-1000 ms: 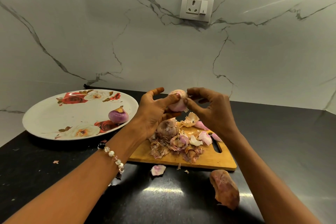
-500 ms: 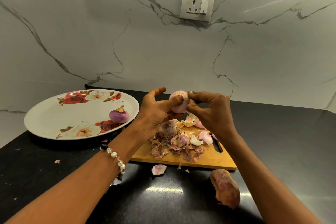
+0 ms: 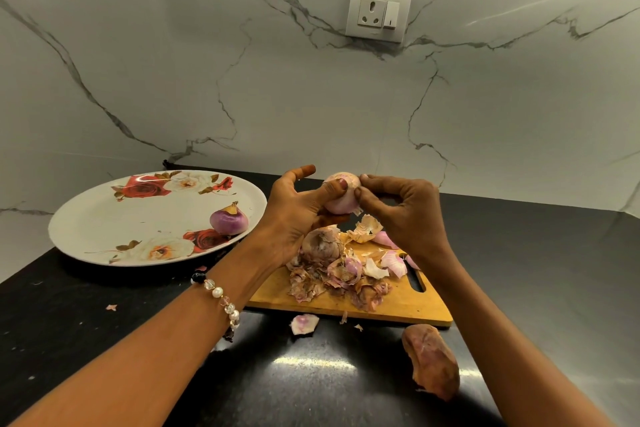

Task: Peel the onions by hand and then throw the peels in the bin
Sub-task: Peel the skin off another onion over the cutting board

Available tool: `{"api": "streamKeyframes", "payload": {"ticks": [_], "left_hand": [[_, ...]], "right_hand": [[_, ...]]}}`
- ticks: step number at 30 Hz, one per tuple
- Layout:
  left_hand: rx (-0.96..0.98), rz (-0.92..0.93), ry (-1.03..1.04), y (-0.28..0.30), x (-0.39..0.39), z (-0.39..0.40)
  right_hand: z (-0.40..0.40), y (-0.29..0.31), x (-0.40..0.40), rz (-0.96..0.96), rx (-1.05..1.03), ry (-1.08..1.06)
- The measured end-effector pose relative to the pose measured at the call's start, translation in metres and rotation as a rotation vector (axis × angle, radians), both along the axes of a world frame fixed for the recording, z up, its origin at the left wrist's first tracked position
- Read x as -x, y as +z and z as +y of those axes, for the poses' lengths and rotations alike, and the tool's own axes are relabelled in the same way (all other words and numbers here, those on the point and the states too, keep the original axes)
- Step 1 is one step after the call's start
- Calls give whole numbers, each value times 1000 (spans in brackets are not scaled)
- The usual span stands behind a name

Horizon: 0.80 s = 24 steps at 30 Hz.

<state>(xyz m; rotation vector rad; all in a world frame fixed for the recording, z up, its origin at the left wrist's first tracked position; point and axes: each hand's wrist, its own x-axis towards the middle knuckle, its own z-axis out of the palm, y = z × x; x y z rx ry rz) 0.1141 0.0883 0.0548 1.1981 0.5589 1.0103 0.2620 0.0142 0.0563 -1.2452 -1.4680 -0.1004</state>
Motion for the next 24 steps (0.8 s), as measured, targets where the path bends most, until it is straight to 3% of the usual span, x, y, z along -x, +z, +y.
{"api": "streamKeyframes", "payload": {"ticks": [24], "left_hand": [[26,-20,60,-2,-2,1]], "right_hand": [[7,-3,0,-213,-88,-179]]}}
